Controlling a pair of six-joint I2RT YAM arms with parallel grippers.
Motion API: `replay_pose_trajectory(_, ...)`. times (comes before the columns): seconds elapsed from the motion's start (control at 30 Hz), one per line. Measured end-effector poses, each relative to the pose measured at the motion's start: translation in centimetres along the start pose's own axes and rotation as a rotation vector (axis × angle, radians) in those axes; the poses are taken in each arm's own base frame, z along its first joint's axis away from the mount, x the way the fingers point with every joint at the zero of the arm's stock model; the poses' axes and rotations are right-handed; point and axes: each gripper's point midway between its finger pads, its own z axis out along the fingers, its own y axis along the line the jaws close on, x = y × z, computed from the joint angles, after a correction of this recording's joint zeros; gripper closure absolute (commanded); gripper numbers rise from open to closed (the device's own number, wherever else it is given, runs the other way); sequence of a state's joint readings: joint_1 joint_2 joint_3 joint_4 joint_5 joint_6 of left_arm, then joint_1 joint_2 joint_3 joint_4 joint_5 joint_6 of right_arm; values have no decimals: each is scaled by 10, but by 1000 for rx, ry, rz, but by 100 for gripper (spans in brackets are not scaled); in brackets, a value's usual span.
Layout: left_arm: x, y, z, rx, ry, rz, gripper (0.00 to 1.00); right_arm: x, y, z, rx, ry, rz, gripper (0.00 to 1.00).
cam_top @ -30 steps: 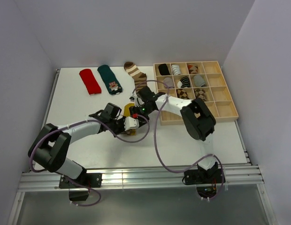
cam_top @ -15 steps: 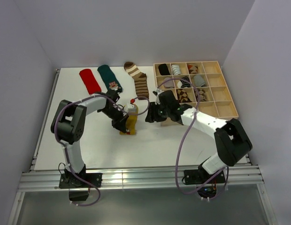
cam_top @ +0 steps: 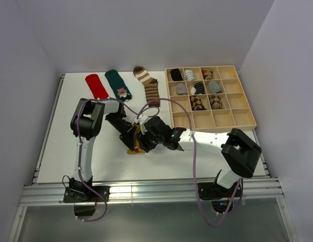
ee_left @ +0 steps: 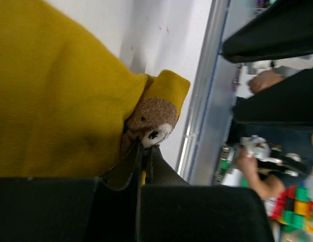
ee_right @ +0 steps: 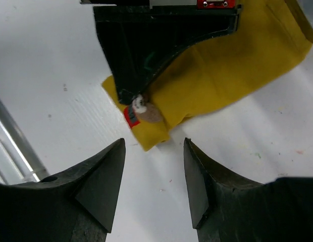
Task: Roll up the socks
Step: Roll the sock at the center of the board.
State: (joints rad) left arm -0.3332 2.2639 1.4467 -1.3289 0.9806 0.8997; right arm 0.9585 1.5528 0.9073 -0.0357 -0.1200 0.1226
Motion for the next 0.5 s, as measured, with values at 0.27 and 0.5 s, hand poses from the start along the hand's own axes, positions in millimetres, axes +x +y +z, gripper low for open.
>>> replay_pose_trajectory(0.27,13,-3,-2,42,24,-92,100,23,24,35,25,85,-158,43)
replay_pose_trajectory(0.5,19,-3,-3,37,52,-103,100,31,37,39,53,94,-233,43)
